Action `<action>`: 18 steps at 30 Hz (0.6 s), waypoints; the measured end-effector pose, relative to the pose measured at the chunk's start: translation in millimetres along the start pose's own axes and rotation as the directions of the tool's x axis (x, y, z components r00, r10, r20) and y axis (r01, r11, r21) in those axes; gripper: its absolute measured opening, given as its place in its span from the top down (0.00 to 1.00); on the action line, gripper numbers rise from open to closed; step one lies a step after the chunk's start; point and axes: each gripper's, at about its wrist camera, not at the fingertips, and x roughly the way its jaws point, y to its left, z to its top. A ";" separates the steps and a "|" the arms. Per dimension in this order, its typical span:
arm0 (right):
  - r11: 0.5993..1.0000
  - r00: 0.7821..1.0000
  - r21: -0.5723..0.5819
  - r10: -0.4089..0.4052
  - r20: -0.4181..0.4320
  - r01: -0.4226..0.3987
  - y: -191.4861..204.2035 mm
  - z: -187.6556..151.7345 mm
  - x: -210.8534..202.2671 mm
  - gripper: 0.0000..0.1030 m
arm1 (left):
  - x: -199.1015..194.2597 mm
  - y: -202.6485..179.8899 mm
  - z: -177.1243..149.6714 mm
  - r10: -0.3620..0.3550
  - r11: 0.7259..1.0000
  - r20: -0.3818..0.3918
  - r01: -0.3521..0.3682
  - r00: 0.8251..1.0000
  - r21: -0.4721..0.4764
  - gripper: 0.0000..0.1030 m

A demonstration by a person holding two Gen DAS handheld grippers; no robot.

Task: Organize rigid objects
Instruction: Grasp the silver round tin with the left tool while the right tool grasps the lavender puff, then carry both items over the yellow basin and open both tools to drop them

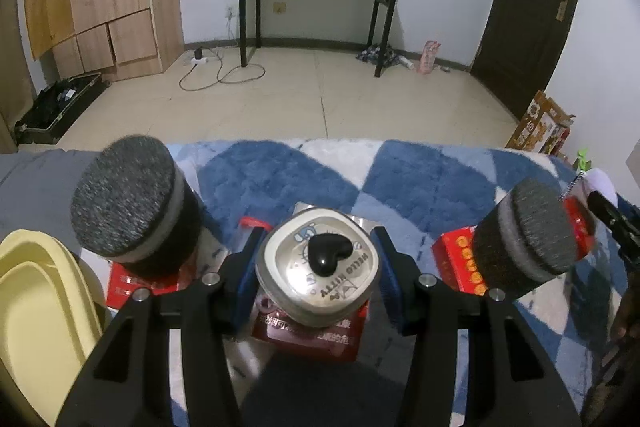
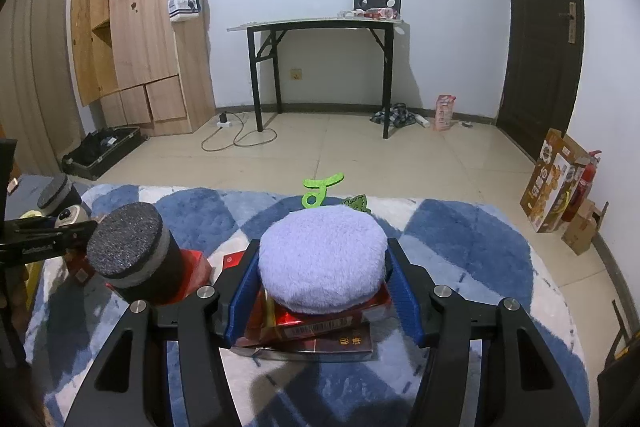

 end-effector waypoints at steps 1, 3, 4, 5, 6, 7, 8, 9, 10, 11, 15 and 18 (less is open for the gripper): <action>1.000 1.000 0.005 0.003 0.006 -0.004 -1.6 0.9 -1.5 0.43 | -4.0 0.2 1.2 -0.003 1.000 0.011 0.003 1.000 -0.001 0.48; 1.000 1.000 0.014 0.012 0.010 -0.012 -2.3 0.4 -3.8 0.43 | -10.3 2.5 3.3 -0.001 1.000 0.024 0.001 1.000 -0.006 0.48; 1.000 1.000 0.018 0.017 0.010 -0.017 -2.8 0.0 -4.5 0.43 | -14.4 3.7 4.6 0.002 1.000 0.033 -0.002 0.999 -0.010 0.48; 1.000 1.000 0.018 0.018 0.009 -0.018 -2.5 0.3 -4.7 0.43 | -20.0 5.6 6.1 0.006 1.000 0.046 -0.005 0.999 -0.013 0.48; 1.000 1.000 0.015 0.020 0.012 -0.020 -1.6 0.7 -6.5 0.44 | -24.2 7.2 7.0 0.009 1.000 0.055 -0.008 0.998 -0.015 0.48; 1.000 1.000 0.012 0.022 0.019 -0.022 -1.0 1.0 -9.7 0.44 | -32.2 10.8 9.1 0.021 1.000 0.073 -0.020 0.997 -0.022 0.48; 1.000 0.999 0.010 0.026 0.028 -0.027 -0.3 1.9 -12.4 0.44 | -37.7 13.5 10.2 0.029 0.999 0.085 -0.027 0.996 -0.029 0.48; 0.999 0.999 0.011 0.033 0.036 -0.033 0.2 2.9 -15.1 0.44 | -43.9 17.2 11.3 0.036 0.999 0.098 -0.033 0.995 -0.038 0.48; 0.999 0.998 0.013 0.041 0.043 -0.042 0.4 4.0 -17.7 0.44 | -53.8 23.2 12.9 0.046 0.998 0.116 -0.040 0.992 -0.050 0.48; 0.999 0.998 0.015 0.048 0.047 -0.048 0.9 4.9 -20.0 0.44 | -59.7 26.2 13.6 0.057 0.997 0.125 -0.051 0.990 -0.057 0.48; 0.996 0.994 -0.003 0.085 0.075 -0.085 8.3 9.7 -35.5 0.44 | -91.6 45.8 15.6 0.146 0.987 0.169 -0.133 0.975 -0.084 0.48; 0.981 0.974 -0.016 0.196 0.115 -0.196 21.4 15.3 -53.1 0.44 | -123.9 75.8 14.2 0.230 0.967 0.221 -0.197 0.948 -0.160 0.48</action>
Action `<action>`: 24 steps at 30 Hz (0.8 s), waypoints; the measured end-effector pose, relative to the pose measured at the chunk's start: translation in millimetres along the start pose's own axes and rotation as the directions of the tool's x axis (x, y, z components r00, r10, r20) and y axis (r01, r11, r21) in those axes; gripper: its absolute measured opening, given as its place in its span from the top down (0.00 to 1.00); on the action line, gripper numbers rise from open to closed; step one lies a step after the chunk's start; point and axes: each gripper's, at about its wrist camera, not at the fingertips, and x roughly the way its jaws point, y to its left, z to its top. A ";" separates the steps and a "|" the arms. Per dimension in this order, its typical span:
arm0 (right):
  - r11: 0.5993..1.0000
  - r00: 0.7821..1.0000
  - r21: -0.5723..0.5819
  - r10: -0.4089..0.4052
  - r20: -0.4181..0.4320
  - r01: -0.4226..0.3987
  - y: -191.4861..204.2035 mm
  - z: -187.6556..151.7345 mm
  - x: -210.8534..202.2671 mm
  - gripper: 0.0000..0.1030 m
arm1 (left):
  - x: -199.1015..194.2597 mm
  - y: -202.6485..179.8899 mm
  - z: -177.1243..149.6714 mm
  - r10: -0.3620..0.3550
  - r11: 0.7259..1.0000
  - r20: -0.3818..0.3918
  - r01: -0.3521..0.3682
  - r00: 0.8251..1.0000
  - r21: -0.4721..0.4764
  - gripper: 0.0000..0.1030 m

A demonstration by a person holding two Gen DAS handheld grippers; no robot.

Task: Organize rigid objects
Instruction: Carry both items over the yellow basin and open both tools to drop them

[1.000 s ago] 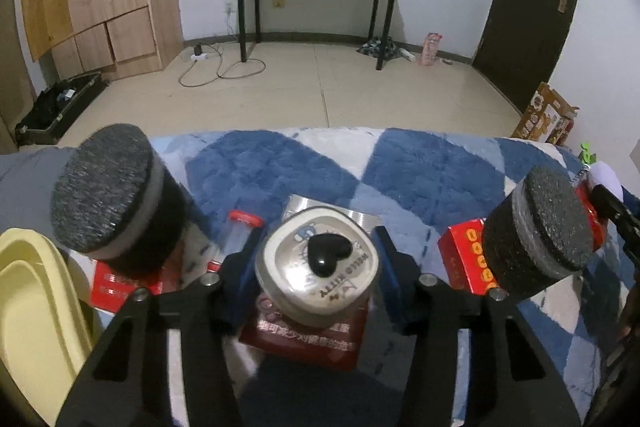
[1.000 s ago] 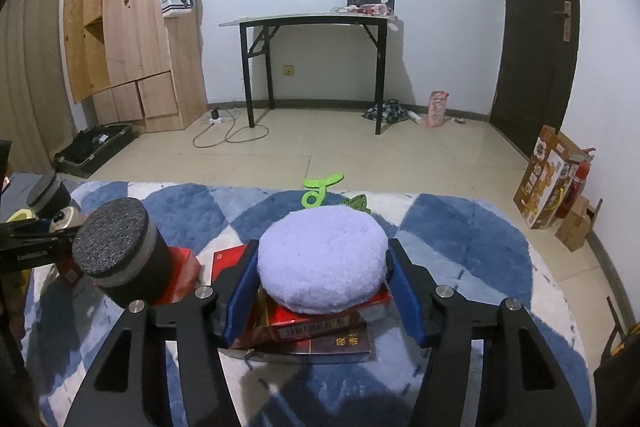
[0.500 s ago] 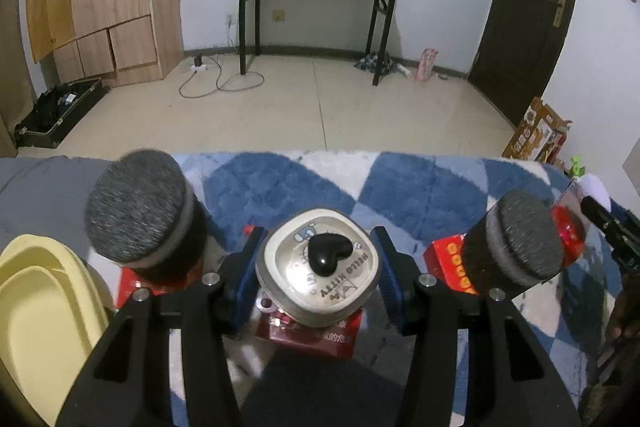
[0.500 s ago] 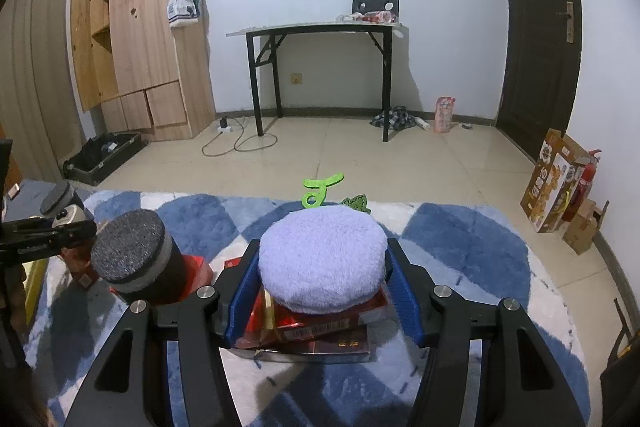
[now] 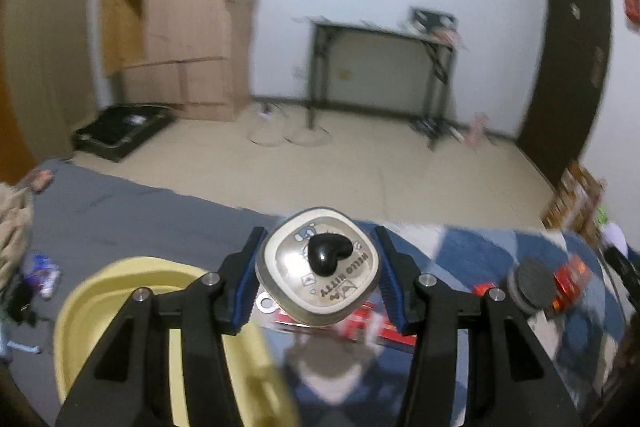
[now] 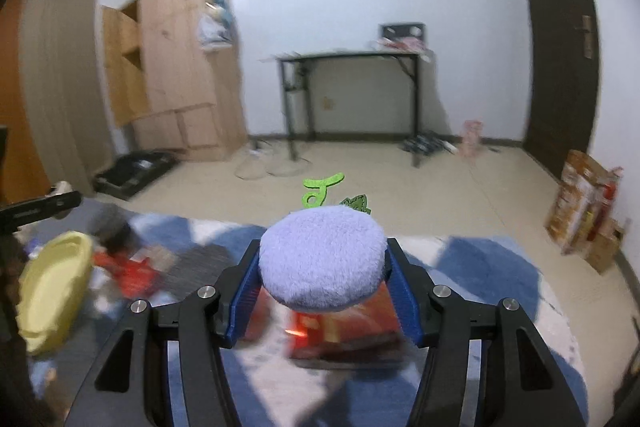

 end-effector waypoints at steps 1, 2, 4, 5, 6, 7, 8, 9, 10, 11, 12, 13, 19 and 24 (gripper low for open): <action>0.998 0.998 0.007 0.060 0.009 -0.060 8.1 2.6 -3.0 0.44 | -4.9 12.4 0.9 0.031 0.999 0.001 -0.031 1.000 -0.011 0.48; 0.994 0.994 0.011 0.112 0.012 -0.112 16.9 4.6 -3.3 0.44 | -8.9 24.7 0.2 0.067 0.998 -0.004 -0.067 0.998 -0.019 0.48; 0.973 0.973 -0.007 0.231 -0.004 -0.231 47.1 6.9 -0.1 0.44 | -11.5 45.9 -2.2 0.120 0.992 -0.022 -0.121 0.993 -0.032 0.48; 0.959 0.959 -0.030 0.282 -0.019 -0.282 64.2 6.0 2.0 0.44 | -11.3 60.4 -5.3 0.140 0.989 -0.043 -0.142 0.989 -0.043 0.48; 0.939 0.941 -0.058 0.337 -0.040 -0.339 84.7 4.4 4.5 0.44 | -10.3 73.4 -8.8 0.149 0.987 -0.063 -0.153 0.987 -0.058 0.48; 0.914 0.917 -0.088 0.391 -0.074 -0.397 108.4 2.1 8.8 0.44 | -6.3 93.5 -14.8 0.156 0.983 -0.102 -0.164 0.983 -0.085 0.48; 0.888 0.894 -0.114 0.434 -0.107 -0.445 129.5 -0.5 13.4 0.44 | -2.5 106.0 -19.9 0.165 0.979 -0.129 -0.178 0.978 -0.102 0.48; 0.859 0.869 -0.139 0.473 -0.146 -0.492 151.9 -3.8 19.4 0.44 | 1.8 118.3 -25.2 0.178 0.973 -0.153 -0.197 0.972 -0.120 0.48; 0.825 0.840 -0.170 0.507 -0.195 -0.538 176.2 -7.7 26.9 0.44 | 10.9 134.6 -32.9 0.191 0.965 -0.188 -0.220 0.963 -0.146 0.48; 0.788 0.809 -0.203 0.534 -0.244 -0.581 199.9 -11.8 34.7 0.44 | 16.8 145.7 -38.0 0.194 0.959 -0.206 -0.230 0.959 -0.168 0.48; 0.740 0.774 -0.245 0.554 -0.306 -0.626 230.2 -17.9 45.0 0.44 | 22.5 154.4 -43.6 0.189 0.953 -0.227 -0.235 0.955 -0.194 0.48; 0.709 0.756 -0.276 0.556 -0.345 -0.649 250.0 -22.4 52.2 0.44 | 31.1 166.0 -52.4 0.171 0.942 -0.259 -0.235 0.951 -0.240 0.48; 0.614 0.711 -0.395 0.437 -0.551 -0.683 328.6 -66.8 114.9 0.44 | 51.9 190.9 -81.5 0.111 0.920 -0.337 -0.225 0.935 -0.322 0.48; 0.575 0.697 -0.435 0.378 -0.609 -0.692 360.8 -84.6 137.2 0.44 | 76.1 198.1 -95.3 0.083 0.911 -0.416 -0.238 0.906 -0.336 0.48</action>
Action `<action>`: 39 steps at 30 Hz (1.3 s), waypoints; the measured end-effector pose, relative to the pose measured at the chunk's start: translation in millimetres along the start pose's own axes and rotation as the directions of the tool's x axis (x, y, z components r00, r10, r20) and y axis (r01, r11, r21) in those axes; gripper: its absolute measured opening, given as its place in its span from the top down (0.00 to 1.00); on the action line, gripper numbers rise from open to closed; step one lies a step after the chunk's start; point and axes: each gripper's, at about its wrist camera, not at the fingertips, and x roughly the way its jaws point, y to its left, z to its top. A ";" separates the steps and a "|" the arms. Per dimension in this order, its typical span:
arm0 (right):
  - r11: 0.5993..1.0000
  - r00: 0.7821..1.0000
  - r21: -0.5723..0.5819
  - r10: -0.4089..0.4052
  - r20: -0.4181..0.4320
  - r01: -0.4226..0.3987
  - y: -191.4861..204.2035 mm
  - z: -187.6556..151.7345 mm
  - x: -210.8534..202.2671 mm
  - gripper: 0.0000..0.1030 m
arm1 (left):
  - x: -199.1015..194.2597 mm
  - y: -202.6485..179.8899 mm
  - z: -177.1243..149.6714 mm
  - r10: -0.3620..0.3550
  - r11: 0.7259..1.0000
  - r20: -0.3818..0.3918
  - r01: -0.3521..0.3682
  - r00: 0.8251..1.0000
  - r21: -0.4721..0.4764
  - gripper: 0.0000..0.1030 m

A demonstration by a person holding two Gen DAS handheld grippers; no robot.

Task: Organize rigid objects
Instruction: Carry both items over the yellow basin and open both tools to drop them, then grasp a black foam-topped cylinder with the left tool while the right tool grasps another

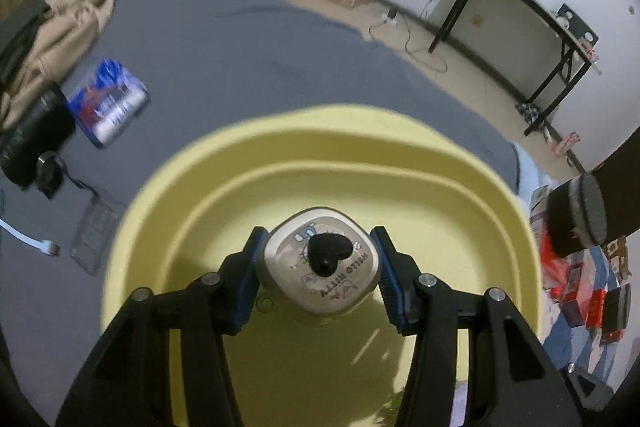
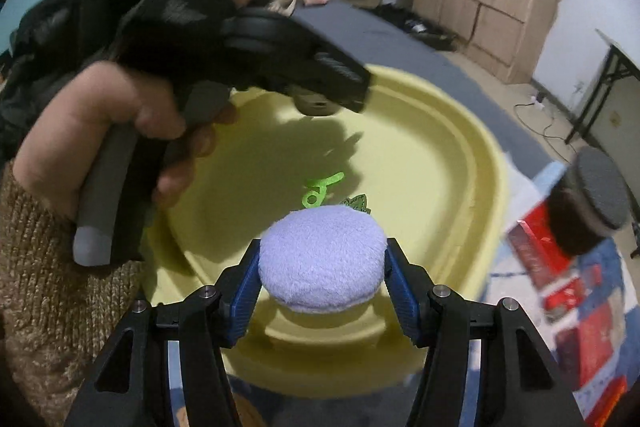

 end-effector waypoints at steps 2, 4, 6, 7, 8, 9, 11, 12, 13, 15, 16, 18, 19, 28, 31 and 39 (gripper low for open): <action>1.000 1.000 -0.021 -0.007 -0.024 0.006 1.5 9.1 11.9 0.44 | 5.3 -2.4 -2.7 0.022 1.000 -0.021 -0.022 1.000 0.014 0.48; 1.000 0.999 -0.026 -0.013 -0.036 0.012 0.3 15.5 21.5 0.44 | 3.2 -3.0 -2.2 0.013 1.000 -0.022 -0.013 1.000 0.003 0.48; 0.999 0.999 -0.029 -0.016 -0.051 0.014 11.3 20.4 28.9 0.44 | 4.1 -9.1 -4.3 0.032 0.999 -0.029 -0.030 0.999 0.043 0.48; 0.999 0.998 -0.030 -0.017 -0.054 0.016 13.5 23.1 35.5 0.43 | 3.9 -11.3 -4.7 0.031 0.998 -0.030 -0.029 0.999 0.055 0.45; 0.999 0.998 -0.029 -0.019 -0.054 0.018 13.5 25.3 40.5 0.41 | 0.6 -15.1 -3.1 0.024 0.998 -0.021 -0.023 0.999 0.060 0.38; 1.000 0.999 -0.024 -0.020 -0.051 0.018 16.1 30.9 42.2 0.39 | -5.6 -17.6 -2.3 0.021 0.998 -0.002 -0.021 1.000 0.060 0.33; 0.999 0.998 -0.015 -0.037 -0.045 0.037 27.2 31.3 30.0 0.22 | -26.4 -22.4 -1.4 -0.006 0.998 0.061 0.003 0.998 0.059 0.13; 0.998 0.998 -0.009 -0.057 -0.035 0.057 31.3 33.9 25.3 0.09 | -39.4 -24.6 -1.0 -0.031 0.998 0.101 0.025 0.994 0.058 0.09; 0.997 0.997 -0.002 -0.078 -0.007 0.078 30.9 34.7 16.7 0.07 | -54.0 -27.5 -1.0 -0.057 0.997 0.147 0.049 0.988 0.056 0.02; 0.993 0.993 0.028 -0.115 0.039 0.114 24.8 32.3 -6.5 0.04 | -73.9 -34.1 -0.3 -0.101 0.994 0.205 0.090 0.974 0.060 0.00; 0.988 0.988 0.062 -0.143 0.063 0.139 19.4 27.1 -26.0 0.03 | -84.0 -43.1 -0.9 -0.132 0.990 0.234 0.117 0.963 0.077 0.00; 0.969 0.968 0.138 -0.222 0.116 0.206 1.3 13.3 -68.0 0.00 | -93.2 -67.9 -2.8 -0.171 0.981 0.272 0.138 0.947 0.135 0.00; 0.948 0.949 0.189 -0.283 0.140 0.255 -12.9 2.5 -93.1 0.00 | -94.6 -86.3 -3.6 -0.186 0.974 0.274 0.141 0.944 0.177 0.00; 0.603 0.786 0.654 -0.618 0.021 0.457 -125.9 -132.5 -225.1 0.00 | -71.0 -196.4 -20.2 -0.227 0.926 0.203 0.146 0.952 0.348 0.00; 0.588 0.826 0.716 -0.563 0.027 0.377 -142.8 -141.9 -210.2 0.00 | -61.5 -209.4 -21.5 -0.238 0.911 0.193 0.150 0.952 0.384 0.00; 0.635 0.843 0.682 -0.535 0.049 0.363 -130.0 -126.0 -181.4 0.00 | -19.9 -220.8 -25.2 -0.157 0.910 0.145 0.086 0.977 0.405 0.00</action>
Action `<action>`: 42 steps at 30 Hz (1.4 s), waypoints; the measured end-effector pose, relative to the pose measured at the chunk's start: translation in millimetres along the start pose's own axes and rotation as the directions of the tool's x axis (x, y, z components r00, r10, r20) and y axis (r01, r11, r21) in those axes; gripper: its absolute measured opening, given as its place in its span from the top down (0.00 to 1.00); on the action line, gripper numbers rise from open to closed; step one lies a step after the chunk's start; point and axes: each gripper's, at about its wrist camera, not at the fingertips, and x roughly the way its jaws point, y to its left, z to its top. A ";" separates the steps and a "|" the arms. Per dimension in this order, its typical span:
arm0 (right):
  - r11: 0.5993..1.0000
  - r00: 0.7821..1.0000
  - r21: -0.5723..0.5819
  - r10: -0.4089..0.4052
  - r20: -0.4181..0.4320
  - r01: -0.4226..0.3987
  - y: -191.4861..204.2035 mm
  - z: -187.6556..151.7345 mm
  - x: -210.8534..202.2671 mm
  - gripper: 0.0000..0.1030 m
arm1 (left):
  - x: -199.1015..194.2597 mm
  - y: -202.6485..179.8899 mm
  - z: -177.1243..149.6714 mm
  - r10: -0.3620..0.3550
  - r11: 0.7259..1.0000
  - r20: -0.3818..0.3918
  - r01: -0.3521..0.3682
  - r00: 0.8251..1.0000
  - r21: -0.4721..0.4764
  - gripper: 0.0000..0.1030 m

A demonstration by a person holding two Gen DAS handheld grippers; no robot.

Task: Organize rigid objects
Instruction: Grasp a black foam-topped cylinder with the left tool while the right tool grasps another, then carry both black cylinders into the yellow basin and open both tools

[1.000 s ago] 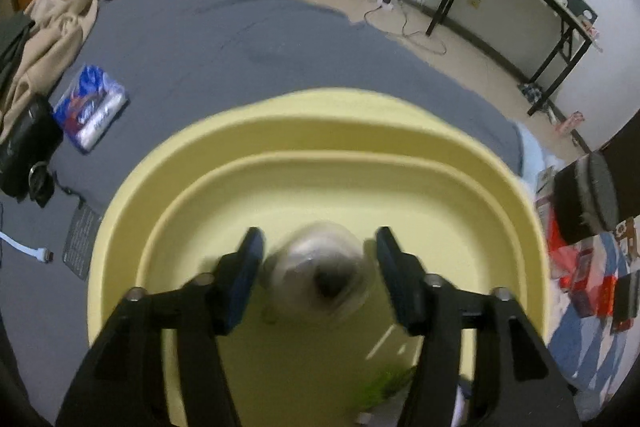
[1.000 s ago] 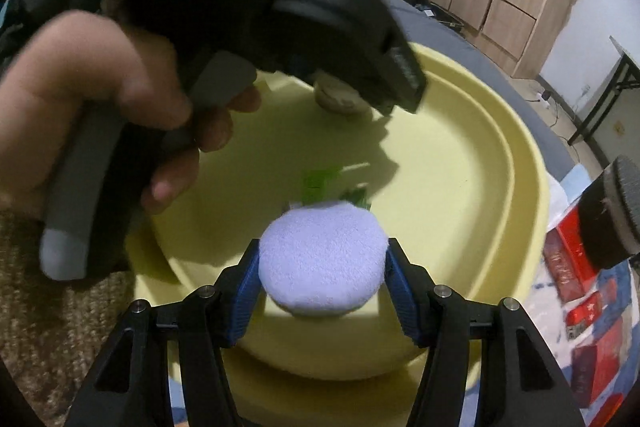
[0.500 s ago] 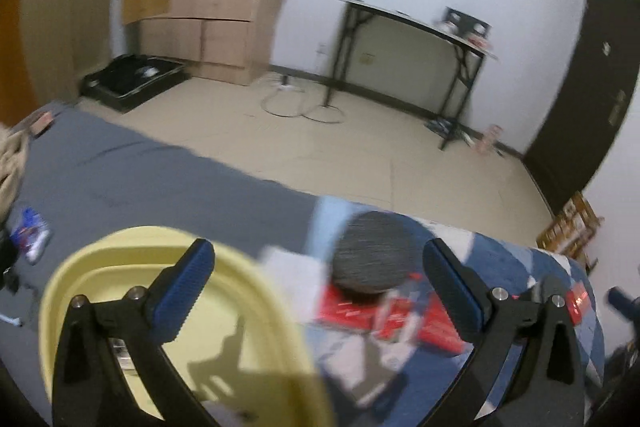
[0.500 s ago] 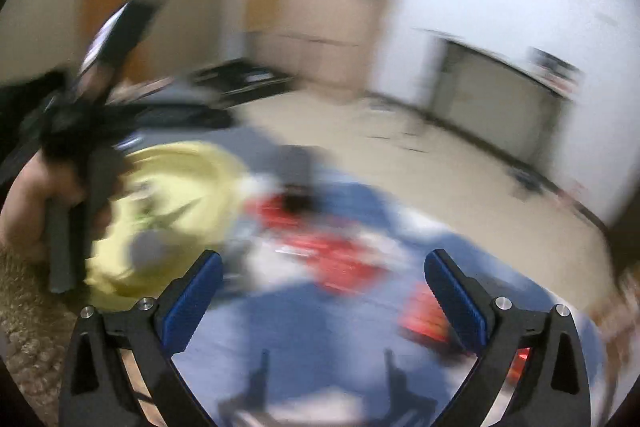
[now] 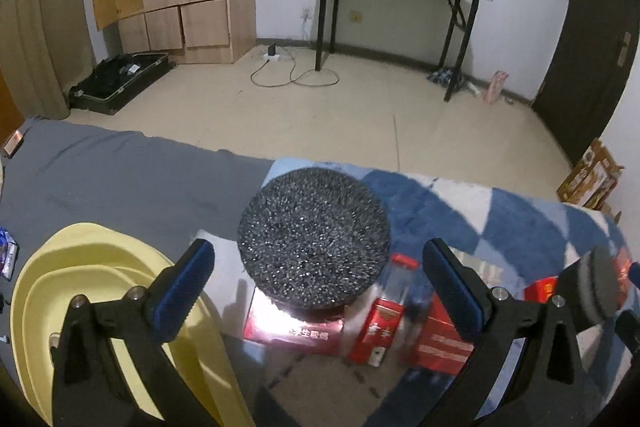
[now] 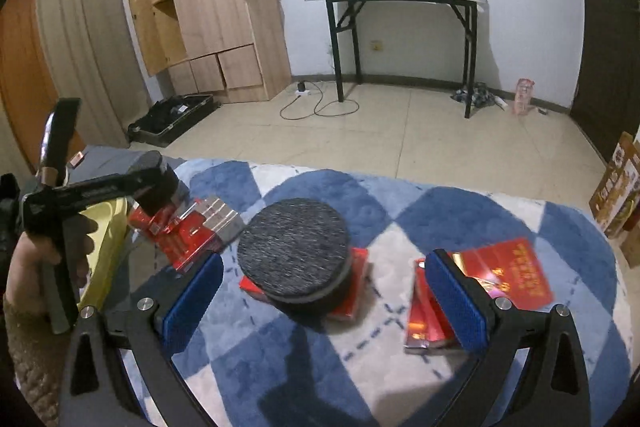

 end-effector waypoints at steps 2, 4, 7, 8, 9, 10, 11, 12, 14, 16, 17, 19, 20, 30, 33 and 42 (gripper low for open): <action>1.000 1.000 -0.027 -0.014 0.005 0.014 -0.4 -2.6 11.4 0.00 | 4.6 4.5 -0.5 -0.001 1.000 -0.011 0.001 1.000 -0.011 0.00; 1.000 1.000 -0.026 -0.011 0.008 0.012 -4.6 -7.3 31.7 0.00 | 8.9 9.1 0.1 0.004 1.000 -0.026 -0.005 1.000 -0.023 0.00; 0.998 0.999 -0.043 -0.041 -0.004 0.040 0.9 -13.5 46.6 0.00 | 15.3 14.1 -1.1 0.000 0.998 -0.037 -0.002 0.999 -0.058 0.00; 0.997 0.999 -0.051 -0.053 -0.012 0.052 4.6 -13.6 52.4 0.00 | 16.5 15.6 -1.4 -0.012 0.998 -0.032 0.009 0.999 -0.069 0.00; 0.997 0.998 -0.054 -0.059 -0.017 0.058 7.1 -11.8 59.0 0.00 | 17.2 14.4 -1.2 -0.012 0.997 -0.031 0.010 0.999 -0.073 0.00; 0.997 0.998 -0.057 -0.053 -0.015 0.052 -2.2 -11.8 50.9 0.00 | 15.9 15.5 -0.8 -0.012 0.997 -0.021 0.010 1.000 -0.082 0.01; 0.997 0.999 -0.062 -0.046 -0.009 0.045 -1.2 -11.7 55.7 0.01 | 13.9 15.9 -0.3 -0.013 0.996 -0.003 0.013 1.000 -0.087 0.01; 0.997 0.999 -0.063 -0.040 -0.004 0.040 -2.8 -11.6 56.4 0.07 | 11.2 16.9 0.1 -0.011 0.995 0.025 0.013 1.000 -0.097 0.01; 0.998 1.000 -0.059 -0.026 -0.014 0.026 -5.6 -13.7 64.2 0.35 | 10.2 19.2 0.6 -0.024 0.993 0.044 0.029 0.999 -0.114 0.17; 0.999 1.000 -0.053 -0.015 -0.010 0.014 -9.7 -14.8 65.1 0.34 | 12.7 22.6 0.2 -0.083 0.987 0.040 0.088 0.996 -0.134 0.32; 0.998 1.000 -0.055 -0.013 -0.007 0.013 -9.9 -15.0 65.7 0.34 | 12.7 23.4 -0.1 -0.085 0.986 0.041 0.089 0.996 -0.138 0.32; 0.998 1.000 -0.060 -0.009 0.001 0.009 -10.3 -15.2 66.8 0.35 | 8.6 22.3 1.4 -0.062 0.990 0.052 0.068 0.997 -0.120 0.32; 0.998 1.000 -0.057 -0.003 0.005 0.003 -10.9 -15.2 67.5 0.35 | 5.5 22.3 2.1 -0.050 0.992 0.053 0.056 0.997 -0.112 0.32; 0.979 0.986 -0.150 0.153 0.074 -0.140 26.3 -12.2 33.6 0.35 | -99.1 84.0 2.2 0.146 0.987 0.117 -0.137 0.982 -0.080 0.32; 0.948 0.965 -0.205 0.258 0.038 -0.245 62.6 -14.6 27.1 0.35 | -111.6 138.8 -16.6 0.204 0.966 0.068 -0.190 0.977 -0.175 0.32; 0.731 0.881 -0.495 0.416 -0.225 -0.471 224.2 -24.7 75.1 0.35 | -91.0 230.9 -60.7 0.210 0.885 -0.073 -0.221 0.975 -0.409 0.32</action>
